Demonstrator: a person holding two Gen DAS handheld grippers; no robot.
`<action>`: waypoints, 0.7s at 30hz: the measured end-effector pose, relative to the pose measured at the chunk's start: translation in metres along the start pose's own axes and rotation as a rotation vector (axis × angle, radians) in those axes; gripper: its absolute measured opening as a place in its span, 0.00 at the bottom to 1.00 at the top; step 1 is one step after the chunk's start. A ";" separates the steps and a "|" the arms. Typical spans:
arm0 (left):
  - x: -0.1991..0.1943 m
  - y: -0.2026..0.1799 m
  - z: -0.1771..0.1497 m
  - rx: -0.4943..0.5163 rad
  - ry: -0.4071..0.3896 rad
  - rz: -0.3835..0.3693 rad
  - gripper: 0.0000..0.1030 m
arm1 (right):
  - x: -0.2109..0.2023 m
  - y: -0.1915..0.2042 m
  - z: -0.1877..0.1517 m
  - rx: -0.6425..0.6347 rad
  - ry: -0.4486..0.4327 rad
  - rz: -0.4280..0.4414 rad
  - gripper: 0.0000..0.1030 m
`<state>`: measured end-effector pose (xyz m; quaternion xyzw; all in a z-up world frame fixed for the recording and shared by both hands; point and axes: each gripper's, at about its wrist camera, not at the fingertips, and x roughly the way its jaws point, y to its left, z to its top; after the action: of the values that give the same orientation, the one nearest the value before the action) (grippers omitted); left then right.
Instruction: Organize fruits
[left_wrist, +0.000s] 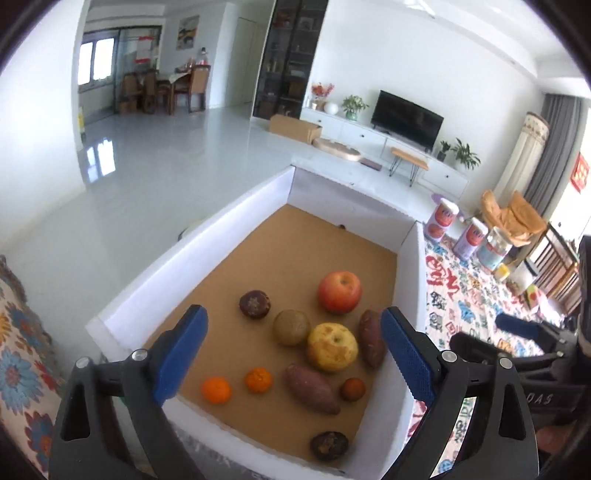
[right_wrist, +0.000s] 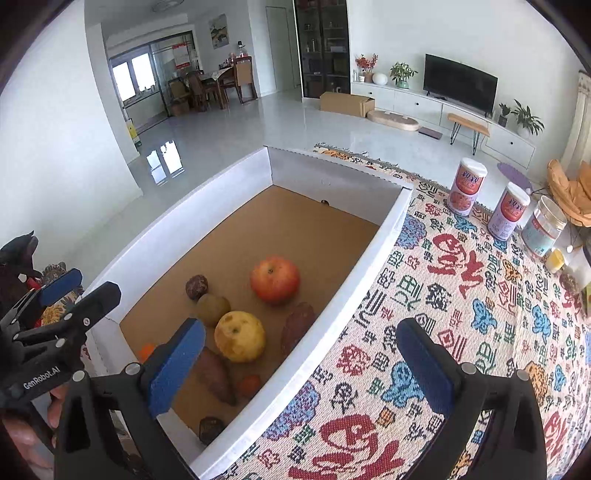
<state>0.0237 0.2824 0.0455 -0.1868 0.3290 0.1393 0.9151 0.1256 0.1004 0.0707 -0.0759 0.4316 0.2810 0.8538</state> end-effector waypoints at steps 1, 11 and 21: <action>-0.002 0.004 0.000 -0.019 0.012 -0.024 0.93 | -0.003 0.003 -0.010 0.012 0.021 0.007 1.00; -0.007 0.004 -0.006 0.163 0.019 0.316 0.93 | -0.008 0.051 -0.047 -0.032 0.081 0.009 1.00; -0.008 0.020 -0.005 0.143 0.009 0.375 0.93 | -0.006 0.065 -0.038 -0.073 0.041 -0.052 1.00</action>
<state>0.0076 0.2969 0.0418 -0.0577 0.3710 0.2827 0.8827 0.0605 0.1377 0.0593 -0.1240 0.4362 0.2728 0.8485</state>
